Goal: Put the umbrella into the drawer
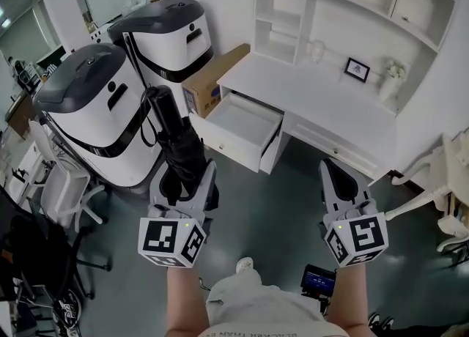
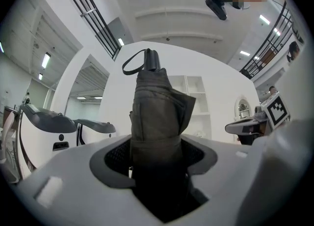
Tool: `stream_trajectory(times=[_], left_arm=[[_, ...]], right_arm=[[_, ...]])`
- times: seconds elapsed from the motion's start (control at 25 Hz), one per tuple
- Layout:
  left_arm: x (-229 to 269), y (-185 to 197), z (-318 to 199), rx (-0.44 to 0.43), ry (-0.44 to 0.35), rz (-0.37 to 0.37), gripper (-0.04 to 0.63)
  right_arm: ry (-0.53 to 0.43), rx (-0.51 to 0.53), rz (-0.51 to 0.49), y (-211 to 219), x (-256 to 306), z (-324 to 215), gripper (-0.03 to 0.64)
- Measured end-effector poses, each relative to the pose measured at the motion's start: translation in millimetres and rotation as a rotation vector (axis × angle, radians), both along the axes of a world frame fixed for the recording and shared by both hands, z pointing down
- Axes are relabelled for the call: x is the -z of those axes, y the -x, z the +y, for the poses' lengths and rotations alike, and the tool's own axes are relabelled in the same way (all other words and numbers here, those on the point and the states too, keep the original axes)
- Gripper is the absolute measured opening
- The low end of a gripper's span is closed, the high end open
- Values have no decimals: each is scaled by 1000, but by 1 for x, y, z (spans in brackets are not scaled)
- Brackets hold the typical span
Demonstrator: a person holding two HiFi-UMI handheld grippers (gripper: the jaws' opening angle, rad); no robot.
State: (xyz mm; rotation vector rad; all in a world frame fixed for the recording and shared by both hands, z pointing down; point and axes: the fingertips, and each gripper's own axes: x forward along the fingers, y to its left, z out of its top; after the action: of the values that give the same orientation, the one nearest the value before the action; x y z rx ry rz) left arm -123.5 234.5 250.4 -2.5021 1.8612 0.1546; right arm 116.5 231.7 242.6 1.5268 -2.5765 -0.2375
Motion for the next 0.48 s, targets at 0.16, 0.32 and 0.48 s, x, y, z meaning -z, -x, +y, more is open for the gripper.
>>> stream_trajectory(times=[0.16, 0.32, 0.48], left_arm=[[2, 8, -34, -20, 3, -20, 272], [2, 13, -56, -22, 3, -20, 272], [-5, 20, -71, -20, 20, -22, 272]], right_arm=[[12, -6, -3, 11, -3, -31, 8], [18, -3, -4, 20, -6, -56, 8], [25, 0, -12, 26, -11, -73, 8]])
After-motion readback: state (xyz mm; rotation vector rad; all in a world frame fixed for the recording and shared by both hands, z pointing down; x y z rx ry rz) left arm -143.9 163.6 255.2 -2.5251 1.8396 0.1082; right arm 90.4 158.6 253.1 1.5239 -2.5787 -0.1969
